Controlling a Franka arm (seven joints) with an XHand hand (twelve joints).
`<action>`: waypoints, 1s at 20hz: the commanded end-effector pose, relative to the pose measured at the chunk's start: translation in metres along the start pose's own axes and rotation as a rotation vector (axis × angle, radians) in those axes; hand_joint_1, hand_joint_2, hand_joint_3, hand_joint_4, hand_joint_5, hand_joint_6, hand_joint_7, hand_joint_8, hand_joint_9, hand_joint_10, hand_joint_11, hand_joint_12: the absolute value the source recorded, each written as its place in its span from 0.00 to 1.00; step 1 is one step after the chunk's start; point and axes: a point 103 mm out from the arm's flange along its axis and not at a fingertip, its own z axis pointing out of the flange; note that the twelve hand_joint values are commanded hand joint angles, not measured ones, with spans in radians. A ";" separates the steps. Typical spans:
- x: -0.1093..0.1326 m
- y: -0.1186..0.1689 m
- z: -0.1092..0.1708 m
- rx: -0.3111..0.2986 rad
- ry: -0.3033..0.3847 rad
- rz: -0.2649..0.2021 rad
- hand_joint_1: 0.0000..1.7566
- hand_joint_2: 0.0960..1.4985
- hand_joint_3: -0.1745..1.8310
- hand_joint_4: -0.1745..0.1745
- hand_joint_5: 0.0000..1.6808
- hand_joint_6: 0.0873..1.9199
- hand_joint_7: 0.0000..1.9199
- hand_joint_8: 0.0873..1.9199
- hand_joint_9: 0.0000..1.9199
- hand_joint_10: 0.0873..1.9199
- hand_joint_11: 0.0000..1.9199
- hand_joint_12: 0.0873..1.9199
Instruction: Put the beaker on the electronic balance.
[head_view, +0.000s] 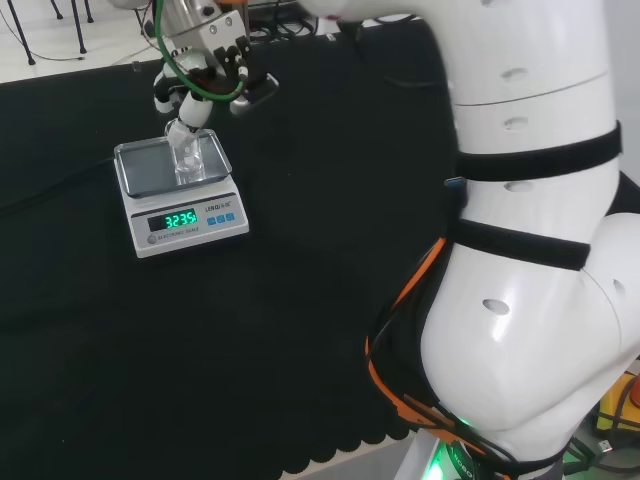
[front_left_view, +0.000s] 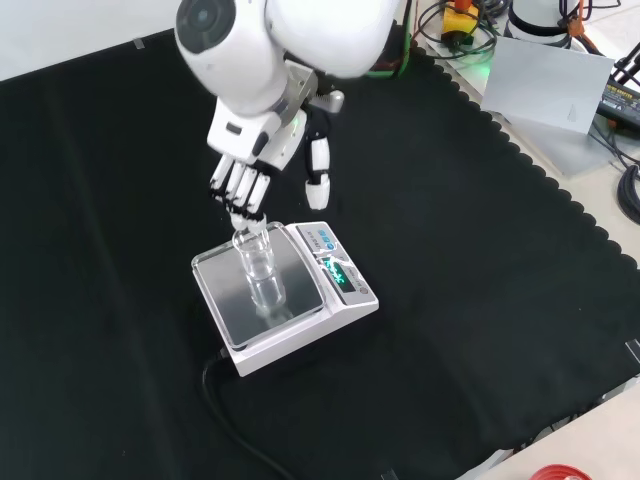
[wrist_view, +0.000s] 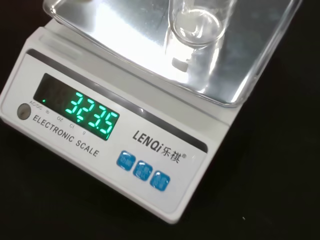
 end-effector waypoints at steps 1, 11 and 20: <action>-0.007 -0.052 -0.027 -0.084 -0.040 0.049 0.39 0.57 0.00 0.31 0.14 0.23 0.06 0.37 0.13 0.44 0.00 0.76; -0.017 -0.094 -0.054 -0.178 -0.065 0.098 0.41 0.60 0.00 0.29 0.17 0.23 0.14 0.37 0.23 0.42 0.08 0.74; -0.040 -0.166 -0.063 -0.276 -0.002 0.174 0.44 0.67 0.00 0.26 0.25 0.33 0.27 0.36 0.35 0.38 0.16 0.71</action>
